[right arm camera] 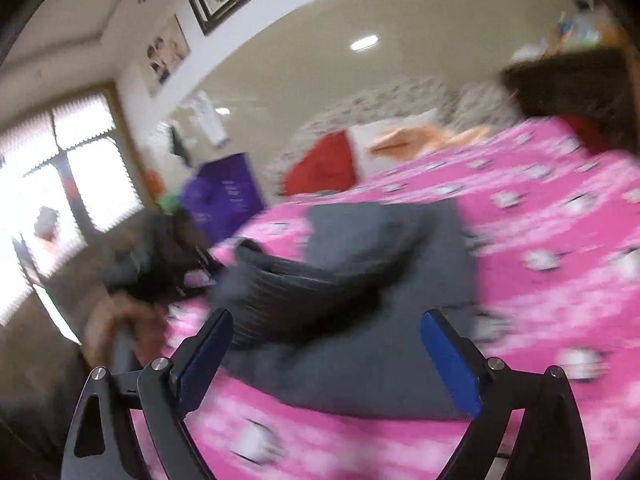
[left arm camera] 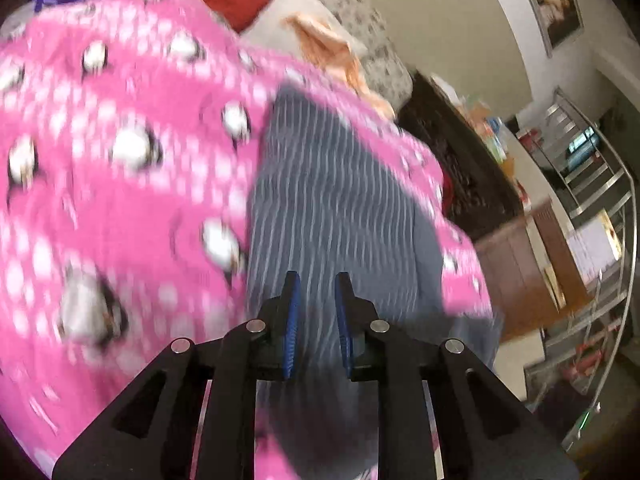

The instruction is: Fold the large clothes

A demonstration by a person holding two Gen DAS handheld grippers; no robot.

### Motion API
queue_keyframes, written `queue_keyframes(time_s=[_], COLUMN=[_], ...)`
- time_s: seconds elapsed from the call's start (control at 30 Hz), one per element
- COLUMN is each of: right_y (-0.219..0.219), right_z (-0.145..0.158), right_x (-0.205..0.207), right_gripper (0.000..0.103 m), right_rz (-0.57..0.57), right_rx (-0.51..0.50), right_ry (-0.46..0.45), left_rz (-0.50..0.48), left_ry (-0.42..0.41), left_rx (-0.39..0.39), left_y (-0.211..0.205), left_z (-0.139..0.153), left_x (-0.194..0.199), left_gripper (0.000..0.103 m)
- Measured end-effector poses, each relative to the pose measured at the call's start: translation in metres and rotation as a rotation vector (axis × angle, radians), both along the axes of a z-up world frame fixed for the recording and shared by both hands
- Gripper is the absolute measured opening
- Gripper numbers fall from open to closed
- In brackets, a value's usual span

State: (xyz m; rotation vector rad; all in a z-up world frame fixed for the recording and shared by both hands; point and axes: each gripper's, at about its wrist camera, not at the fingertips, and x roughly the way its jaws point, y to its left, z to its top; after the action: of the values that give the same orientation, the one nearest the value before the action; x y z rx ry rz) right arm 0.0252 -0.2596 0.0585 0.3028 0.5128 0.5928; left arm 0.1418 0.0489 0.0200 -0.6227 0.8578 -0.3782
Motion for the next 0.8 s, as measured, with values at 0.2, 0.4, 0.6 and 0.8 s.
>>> queue_keyframes(time_s=[0.2, 0.4, 0.6, 0.8], right_y=[0.035, 0.076, 0.095, 0.062], right_z=[-0.025, -0.048, -0.039, 0.046], right_x=[0.043, 0.055, 0.068, 0.085], right_gripper=[0.094, 0.094, 0.027, 0.017], right_rz=[0.046, 0.014, -0.049, -0.001], right_rx=[0.300, 0.208, 0.005, -0.099], right_ry=[0.210, 0.295, 0.208, 0.004], left_rz=[-0.078, -0.090, -0.098, -0.012], left_ry=[-0.136, -0.171, -0.198, -0.255], left_rx=[0.088, 0.057, 0.001, 0.002], left_y=[-0.032, -0.037, -0.027, -0.011], left_z=[-0.014, -0.022, -0.014, 0.016], left_x=[-0.058, -0.068, -0.068, -0.069], left_gripper=[0.015, 0.015, 0.015, 0.015])
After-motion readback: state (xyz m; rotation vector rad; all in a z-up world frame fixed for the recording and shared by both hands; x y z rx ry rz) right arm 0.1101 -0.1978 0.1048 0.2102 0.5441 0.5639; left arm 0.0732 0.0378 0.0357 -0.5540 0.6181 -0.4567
